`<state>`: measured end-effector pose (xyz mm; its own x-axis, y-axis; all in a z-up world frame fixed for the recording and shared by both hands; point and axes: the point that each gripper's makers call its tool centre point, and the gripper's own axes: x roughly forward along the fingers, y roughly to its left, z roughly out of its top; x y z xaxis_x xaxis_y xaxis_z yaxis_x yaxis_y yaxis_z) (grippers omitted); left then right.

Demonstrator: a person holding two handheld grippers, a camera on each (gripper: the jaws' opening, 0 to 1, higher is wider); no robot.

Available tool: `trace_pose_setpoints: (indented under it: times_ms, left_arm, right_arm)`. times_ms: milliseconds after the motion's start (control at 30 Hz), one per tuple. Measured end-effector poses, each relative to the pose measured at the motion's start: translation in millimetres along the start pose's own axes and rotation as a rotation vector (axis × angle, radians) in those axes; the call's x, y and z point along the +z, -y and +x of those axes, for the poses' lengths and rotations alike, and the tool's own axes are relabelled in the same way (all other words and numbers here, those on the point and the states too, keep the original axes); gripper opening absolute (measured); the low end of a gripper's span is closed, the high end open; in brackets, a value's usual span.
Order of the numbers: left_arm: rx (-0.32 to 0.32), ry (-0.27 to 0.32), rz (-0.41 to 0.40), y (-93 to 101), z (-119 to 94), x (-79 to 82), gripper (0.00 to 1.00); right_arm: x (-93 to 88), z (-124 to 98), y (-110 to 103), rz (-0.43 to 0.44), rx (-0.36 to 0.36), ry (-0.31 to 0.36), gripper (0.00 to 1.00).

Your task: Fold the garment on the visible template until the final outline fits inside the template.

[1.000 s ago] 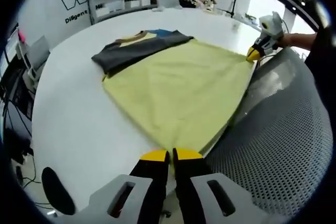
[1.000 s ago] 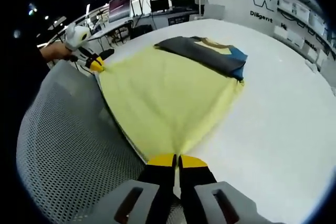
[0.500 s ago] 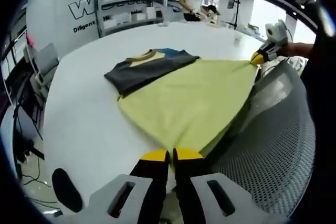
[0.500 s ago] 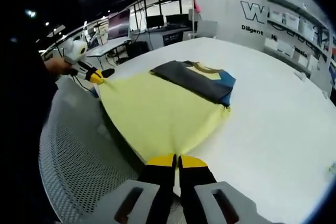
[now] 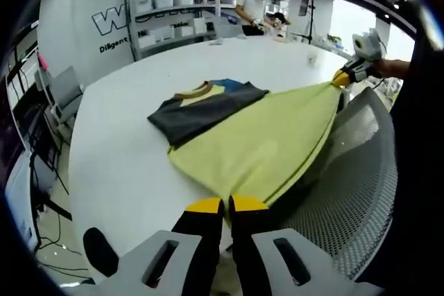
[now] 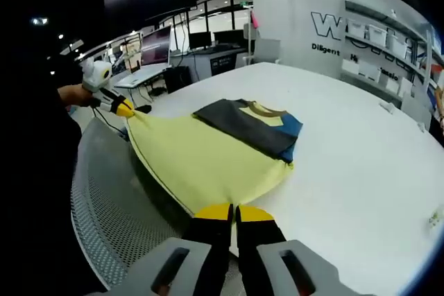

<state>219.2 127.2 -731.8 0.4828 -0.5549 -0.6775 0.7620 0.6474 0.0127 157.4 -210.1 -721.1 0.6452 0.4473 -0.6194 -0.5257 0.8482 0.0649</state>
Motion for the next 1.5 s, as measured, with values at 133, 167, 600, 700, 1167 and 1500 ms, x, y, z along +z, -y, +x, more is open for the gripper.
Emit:
trace_pose_setpoints:
  times_ms: [133, 167, 600, 700, 1167, 1500]
  left_arm:
    - [0.006, 0.011, 0.014, -2.1, -7.2, 7.1, 0.07]
    - [0.008, 0.012, 0.018, -2.7, -8.4, 8.1, 0.07]
    - [0.025, 0.063, 0.064, -11.5, -34.3, 41.0, 0.07]
    - [0.022, 0.072, 0.075, -11.1, -38.2, 48.4, 0.07]
    - [0.052, 0.152, 0.071, -31.5, -35.3, 81.0, 0.08]
    - [0.099, 0.177, 0.088, -53.4, -14.6, 115.0, 0.08]
  right_arm:
    - [9.0, -4.6, -0.3, 0.006, 0.000, 0.024, 0.00]
    - [11.0, -5.5, -0.4, 0.008, 0.000, 0.030, 0.00]
    - [38.6, -24.6, -2.9, 0.019, 0.002, 0.093, 0.00]
    - [43.5, -28.5, -1.5, 0.013, -0.002, 0.105, 0.00]
    - [78.7, -31.2, 12.2, -0.028, -0.030, 0.179, 0.00]
    - [101.5, -14.3, 38.8, -0.086, -0.076, 0.213, 0.00]
